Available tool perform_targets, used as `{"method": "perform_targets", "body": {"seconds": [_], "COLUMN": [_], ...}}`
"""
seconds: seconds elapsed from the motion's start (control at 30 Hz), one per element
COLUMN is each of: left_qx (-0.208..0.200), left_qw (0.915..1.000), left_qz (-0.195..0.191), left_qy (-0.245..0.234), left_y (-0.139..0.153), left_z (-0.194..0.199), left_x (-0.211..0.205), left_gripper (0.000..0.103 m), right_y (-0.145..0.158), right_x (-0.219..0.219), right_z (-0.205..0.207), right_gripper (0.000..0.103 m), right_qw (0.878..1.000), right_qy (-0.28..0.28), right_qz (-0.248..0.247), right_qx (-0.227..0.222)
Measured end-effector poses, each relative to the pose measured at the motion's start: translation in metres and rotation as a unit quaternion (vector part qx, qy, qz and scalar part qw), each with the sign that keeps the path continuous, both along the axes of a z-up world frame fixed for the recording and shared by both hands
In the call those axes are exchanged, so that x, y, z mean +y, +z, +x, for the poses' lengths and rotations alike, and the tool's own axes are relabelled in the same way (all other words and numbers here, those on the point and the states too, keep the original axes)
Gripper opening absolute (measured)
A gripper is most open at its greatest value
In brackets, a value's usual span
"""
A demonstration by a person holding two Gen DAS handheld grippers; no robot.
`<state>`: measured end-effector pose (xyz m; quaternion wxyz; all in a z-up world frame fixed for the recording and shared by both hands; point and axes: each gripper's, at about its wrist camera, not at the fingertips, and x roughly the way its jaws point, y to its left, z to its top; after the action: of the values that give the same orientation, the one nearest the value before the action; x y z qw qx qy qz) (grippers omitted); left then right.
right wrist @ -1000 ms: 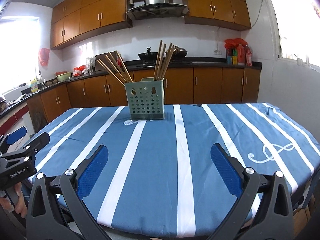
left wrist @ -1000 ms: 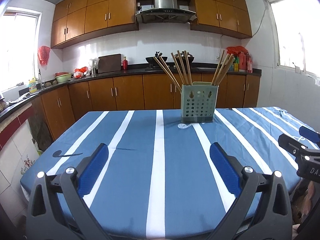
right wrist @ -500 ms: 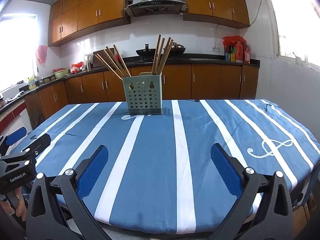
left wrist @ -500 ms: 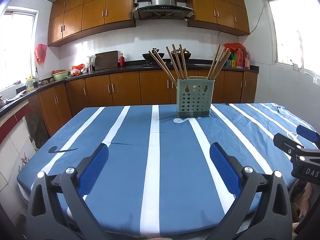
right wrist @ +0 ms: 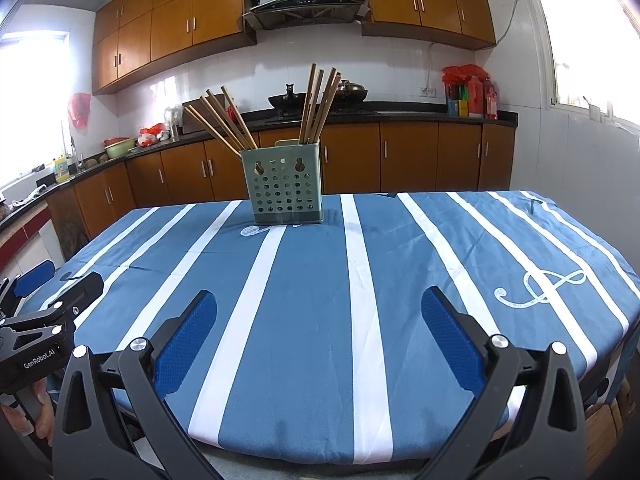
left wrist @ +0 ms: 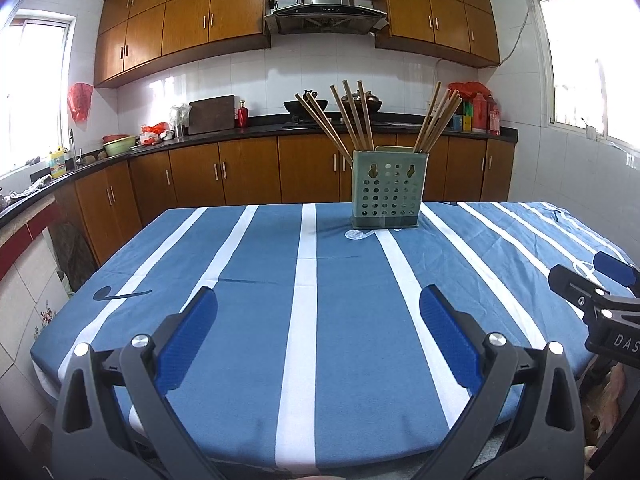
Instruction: Organize utensils
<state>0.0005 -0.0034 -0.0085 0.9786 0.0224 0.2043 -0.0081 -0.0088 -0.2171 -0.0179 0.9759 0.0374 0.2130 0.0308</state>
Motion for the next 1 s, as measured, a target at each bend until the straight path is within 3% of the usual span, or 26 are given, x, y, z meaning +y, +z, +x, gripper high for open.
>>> {"method": "perform_targets", "body": {"seconds": [1.0], "left_qx": [0.001], "left_qw": [1.0], "left_qz": [0.0], "left_qy": [0.0], "left_y": [0.0], "left_z": [0.0003], "left_x": [-0.0024], "left_gripper": [0.099], "right_y": [-0.0029], "right_x": [0.0022], "right_z": [-0.0003], "right_gripper": [0.101], "right_qw": [1.0], "right_qy": [0.0], "right_qz": [0.005], "right_qx": [0.005]}}
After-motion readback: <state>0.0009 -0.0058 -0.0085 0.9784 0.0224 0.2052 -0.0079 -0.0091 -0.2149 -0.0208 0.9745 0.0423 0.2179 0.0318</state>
